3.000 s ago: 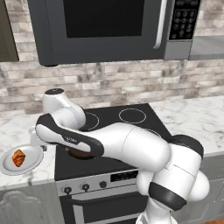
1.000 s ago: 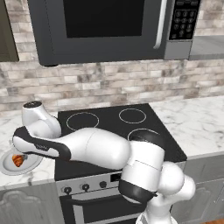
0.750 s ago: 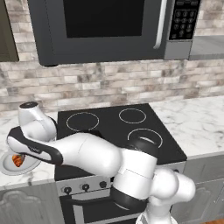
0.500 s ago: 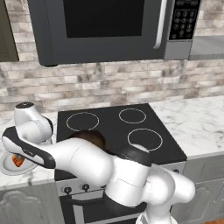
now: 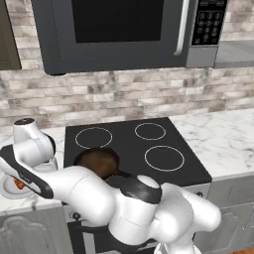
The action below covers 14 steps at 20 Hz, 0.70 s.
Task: Pick the croissant and place it on the pan. Then turn on the stove to warm the croissant.
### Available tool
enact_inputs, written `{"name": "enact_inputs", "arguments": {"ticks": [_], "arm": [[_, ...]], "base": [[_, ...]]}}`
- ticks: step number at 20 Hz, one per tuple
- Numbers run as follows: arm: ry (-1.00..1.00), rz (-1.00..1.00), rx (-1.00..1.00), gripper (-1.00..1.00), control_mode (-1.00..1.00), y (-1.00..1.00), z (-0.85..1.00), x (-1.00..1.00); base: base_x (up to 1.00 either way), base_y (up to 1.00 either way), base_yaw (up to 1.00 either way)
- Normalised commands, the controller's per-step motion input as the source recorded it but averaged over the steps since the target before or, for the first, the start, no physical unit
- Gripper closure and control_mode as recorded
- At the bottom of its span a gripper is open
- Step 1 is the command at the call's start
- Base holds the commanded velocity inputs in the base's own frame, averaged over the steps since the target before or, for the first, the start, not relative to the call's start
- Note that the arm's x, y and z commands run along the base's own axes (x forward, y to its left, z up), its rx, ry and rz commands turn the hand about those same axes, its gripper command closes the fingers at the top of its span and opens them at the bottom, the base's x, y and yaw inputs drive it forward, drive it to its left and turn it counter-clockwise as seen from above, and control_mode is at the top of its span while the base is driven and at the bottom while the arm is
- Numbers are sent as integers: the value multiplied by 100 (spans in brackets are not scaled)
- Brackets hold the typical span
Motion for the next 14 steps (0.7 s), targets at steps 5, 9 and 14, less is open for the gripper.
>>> {"name": "enact_inputs", "arguments": {"ticks": [5,9,14], "arm": [[0,-5,1,-100,-100,0,-20,2],[0,-2,2,-100,-100,0,-15,15],[0,0,2,-100,-100,6,-9,24]], "base": [[0,0,0],[0,0,0],[0,0,0]]}}
